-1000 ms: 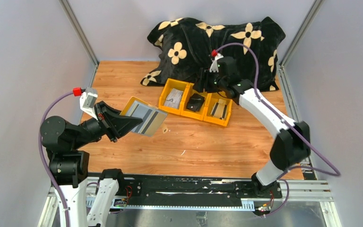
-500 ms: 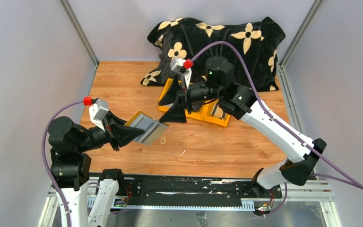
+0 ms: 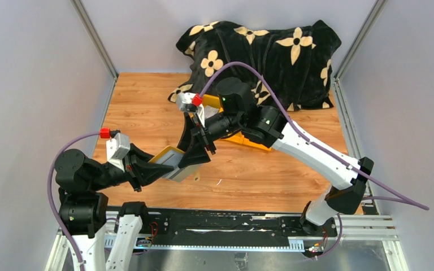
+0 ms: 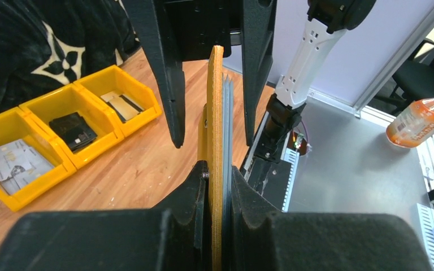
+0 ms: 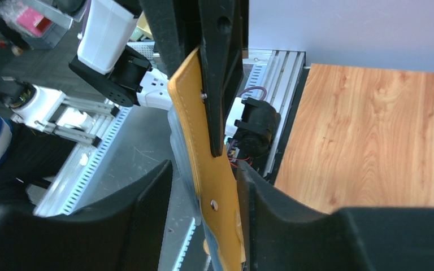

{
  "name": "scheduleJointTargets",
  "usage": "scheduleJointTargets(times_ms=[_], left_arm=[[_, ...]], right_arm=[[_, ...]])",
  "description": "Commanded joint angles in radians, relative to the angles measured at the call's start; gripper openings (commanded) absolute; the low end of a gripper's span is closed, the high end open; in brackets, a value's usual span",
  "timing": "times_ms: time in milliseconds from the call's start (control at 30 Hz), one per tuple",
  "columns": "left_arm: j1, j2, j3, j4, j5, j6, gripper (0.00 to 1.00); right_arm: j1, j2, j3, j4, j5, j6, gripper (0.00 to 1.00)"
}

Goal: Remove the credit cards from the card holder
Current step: Remove the credit card from the card holder.

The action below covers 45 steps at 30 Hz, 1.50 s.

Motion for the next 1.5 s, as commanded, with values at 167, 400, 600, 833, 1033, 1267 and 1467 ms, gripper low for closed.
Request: scheduleJointTargets(times_ms=[167, 400, 600, 833, 1033, 1267, 1467], left_arm=[[-0.004, -0.008, 0.003, -0.002, 0.020, 0.008, 0.30], [-0.003, -0.007, 0.010, 0.002, -0.024, -0.043, 0.49], [-0.003, -0.028, 0.018, 0.192, -0.126, -0.219, 0.31], [-0.003, -0.038, 0.021, 0.259, -0.202, -0.277, 0.03], [-0.003, -0.009, 0.027, 0.092, -0.067, -0.137, 0.00], [-0.005, -0.005, 0.021, 0.015, 0.013, -0.062, 0.00], [-0.003, -0.005, 0.010, 0.010, 0.019, -0.031, 0.00]], right_arm=[[0.027, 0.010, 0.067, 0.016, 0.063, 0.031, 0.00], [-0.033, -0.147, -0.188, 0.451, 0.191, 0.293, 0.00], [-0.038, -0.279, -0.488, 0.885, 0.302, 0.538, 0.00], [-0.033, -0.311, -0.598, 0.952, 0.311, 0.597, 0.01], [-0.033, -0.242, -0.352, 0.469, 0.137, 0.259, 0.60], [-0.024, -0.024, 0.046, -0.136, -0.040, -0.138, 0.75], [0.039, 0.064, 0.213, -0.393, 0.013, -0.311, 0.75]])
